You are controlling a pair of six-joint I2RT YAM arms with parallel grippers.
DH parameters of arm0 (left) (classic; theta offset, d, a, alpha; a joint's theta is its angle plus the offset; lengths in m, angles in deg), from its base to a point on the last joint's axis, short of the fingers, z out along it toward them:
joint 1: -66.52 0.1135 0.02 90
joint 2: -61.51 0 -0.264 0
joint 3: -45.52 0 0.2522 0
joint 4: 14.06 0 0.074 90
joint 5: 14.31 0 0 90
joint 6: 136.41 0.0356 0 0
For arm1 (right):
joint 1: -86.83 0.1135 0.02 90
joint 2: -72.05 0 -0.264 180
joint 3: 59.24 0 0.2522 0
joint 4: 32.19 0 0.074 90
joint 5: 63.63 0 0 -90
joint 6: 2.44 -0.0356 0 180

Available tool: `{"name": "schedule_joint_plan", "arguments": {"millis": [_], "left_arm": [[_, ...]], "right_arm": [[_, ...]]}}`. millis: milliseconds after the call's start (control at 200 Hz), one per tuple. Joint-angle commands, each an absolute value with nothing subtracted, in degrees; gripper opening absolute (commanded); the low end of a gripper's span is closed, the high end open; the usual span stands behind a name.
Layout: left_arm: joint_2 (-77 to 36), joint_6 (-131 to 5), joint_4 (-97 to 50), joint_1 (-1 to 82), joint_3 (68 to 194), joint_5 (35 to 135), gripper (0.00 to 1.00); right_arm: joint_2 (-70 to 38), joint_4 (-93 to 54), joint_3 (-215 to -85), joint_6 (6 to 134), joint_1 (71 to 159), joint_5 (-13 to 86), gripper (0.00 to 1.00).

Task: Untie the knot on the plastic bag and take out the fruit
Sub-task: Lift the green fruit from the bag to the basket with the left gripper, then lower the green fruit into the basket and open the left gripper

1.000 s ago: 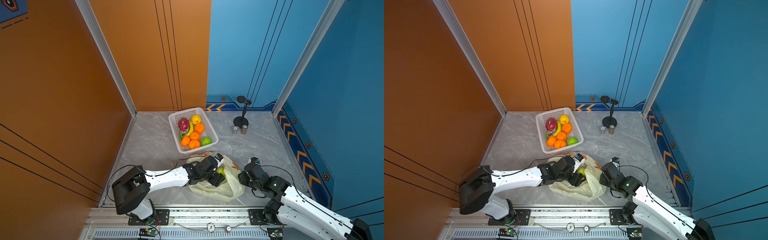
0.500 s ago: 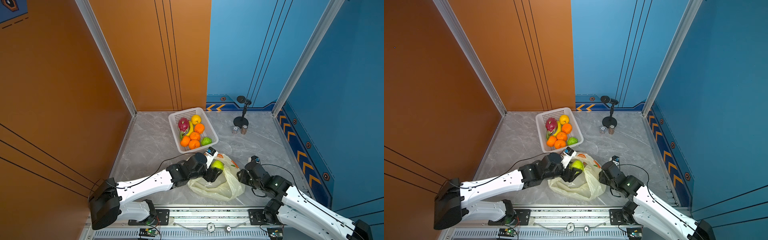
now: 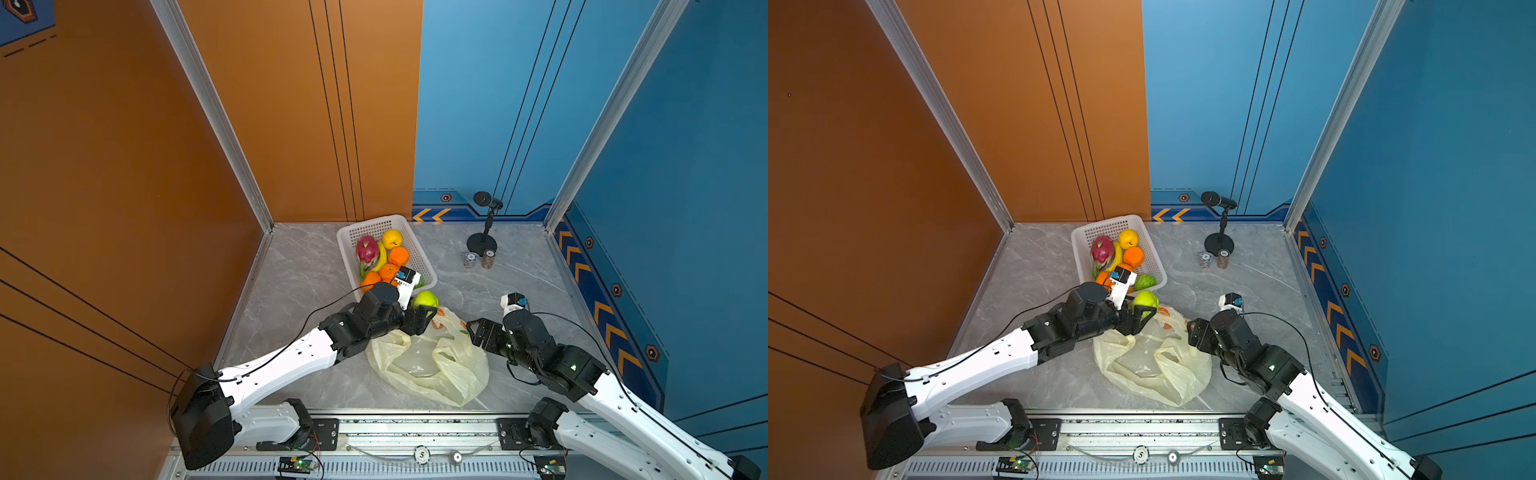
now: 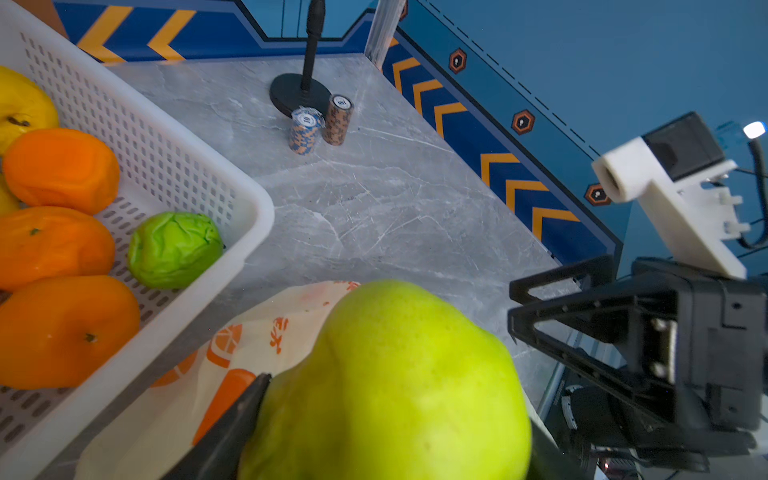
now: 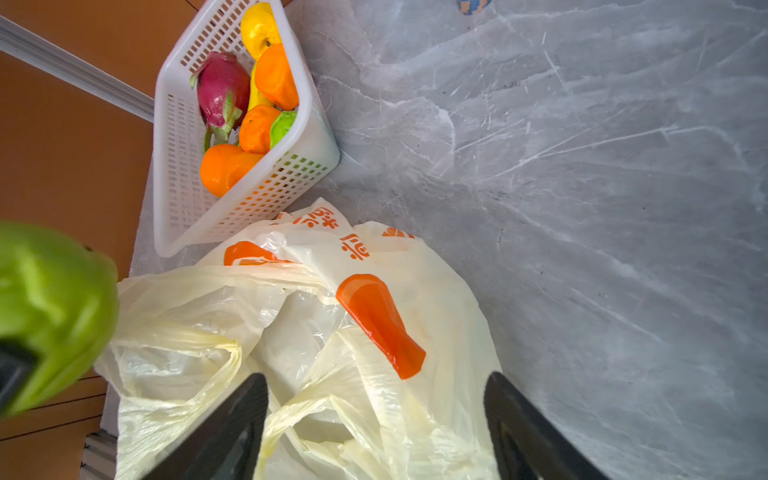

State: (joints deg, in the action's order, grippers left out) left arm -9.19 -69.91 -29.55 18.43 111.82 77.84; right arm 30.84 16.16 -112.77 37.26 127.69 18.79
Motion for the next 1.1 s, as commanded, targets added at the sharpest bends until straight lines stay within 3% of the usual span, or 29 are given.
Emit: {"name": "schedule_joint_plan", "arguments": {"millis": [0, 335, 1096], "left_arm": [[-10.33, -68.48, -31.69, 21.98, 115.91, 76.01, 0.57], [-20.45, -65.93, -36.28, 34.83, 126.32, 78.09, 0.57], [-51.7, -62.74, -43.59, 44.27, 150.25, 79.26, 0.57]], "right_arm": [[30.09, 16.07, -115.29, 40.66, 127.43, 17.8, 0.87], [25.75, 12.77, -119.06, 42.59, 127.44, 18.79, 1.0], [25.01, 13.98, -119.95, 40.63, 127.44, 18.39, 1.0]]}}
